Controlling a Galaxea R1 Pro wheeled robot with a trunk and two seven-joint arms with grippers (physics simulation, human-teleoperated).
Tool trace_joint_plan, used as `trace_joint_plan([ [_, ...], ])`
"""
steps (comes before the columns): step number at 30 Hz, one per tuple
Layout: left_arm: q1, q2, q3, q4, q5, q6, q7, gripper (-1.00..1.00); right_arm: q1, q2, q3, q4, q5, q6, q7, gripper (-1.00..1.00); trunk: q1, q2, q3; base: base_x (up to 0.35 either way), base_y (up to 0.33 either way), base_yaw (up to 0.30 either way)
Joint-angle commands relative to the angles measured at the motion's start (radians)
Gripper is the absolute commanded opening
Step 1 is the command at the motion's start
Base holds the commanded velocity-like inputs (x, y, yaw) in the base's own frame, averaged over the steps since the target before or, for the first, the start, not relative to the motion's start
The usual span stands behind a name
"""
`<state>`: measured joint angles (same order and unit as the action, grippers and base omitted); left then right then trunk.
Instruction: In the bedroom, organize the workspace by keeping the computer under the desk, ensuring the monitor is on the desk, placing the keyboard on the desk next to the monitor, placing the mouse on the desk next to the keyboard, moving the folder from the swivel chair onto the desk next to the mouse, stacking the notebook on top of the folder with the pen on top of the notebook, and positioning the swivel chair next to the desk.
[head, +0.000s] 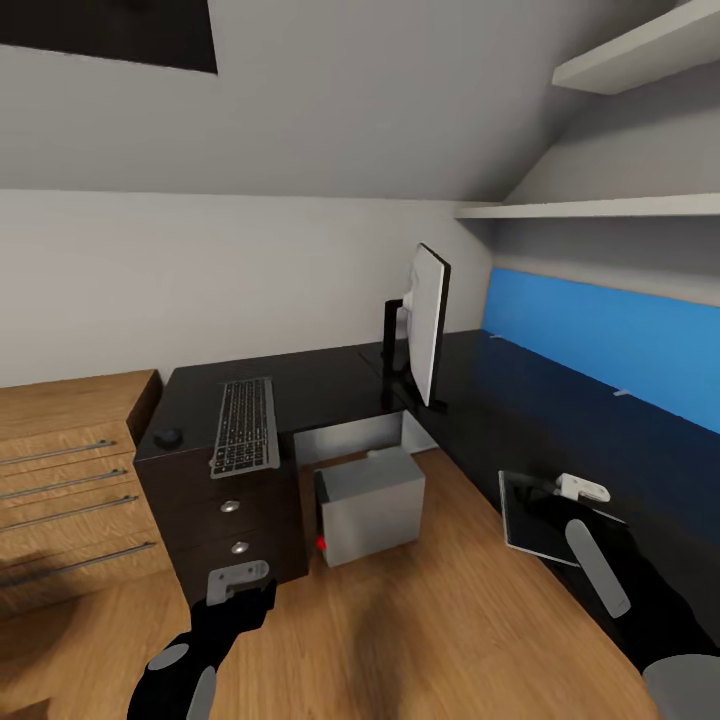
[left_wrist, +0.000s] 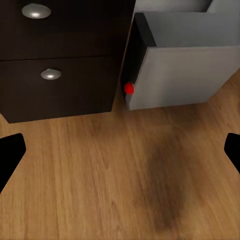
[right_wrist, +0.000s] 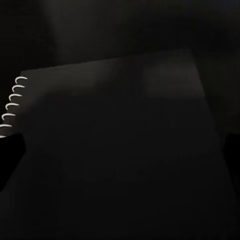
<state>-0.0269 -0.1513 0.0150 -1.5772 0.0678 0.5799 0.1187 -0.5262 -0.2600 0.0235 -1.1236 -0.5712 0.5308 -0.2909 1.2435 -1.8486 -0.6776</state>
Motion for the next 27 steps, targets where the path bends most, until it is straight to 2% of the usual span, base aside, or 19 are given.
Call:
trace_joint_plan([
  [1,-0.001,-0.001,0.000,-0.001,0.007,0.005,0.006,1.00,0.000,-0.001,0.003,0.067,-0.031,0.005,-0.013,1.00,0.000,0.000,-0.001,0.000,0.005,0.000],
  [12,-0.001,-0.001,-0.001,0.002,0.007,0.007,0.004,1.00,0.000,0.000,0.003,0.067,-0.030,0.004,-0.013,1.00,0.000,0.000,-0.001,-0.048,0.080,0.000],
  [27,-0.001,-0.001,-0.003,0.005,0.007,0.008,0.004,1.00,0.000,0.000,0.003,0.067,-0.031,0.005,-0.013,1.00,0.000,0.000,-0.001,-0.005,0.007,0.000],
])
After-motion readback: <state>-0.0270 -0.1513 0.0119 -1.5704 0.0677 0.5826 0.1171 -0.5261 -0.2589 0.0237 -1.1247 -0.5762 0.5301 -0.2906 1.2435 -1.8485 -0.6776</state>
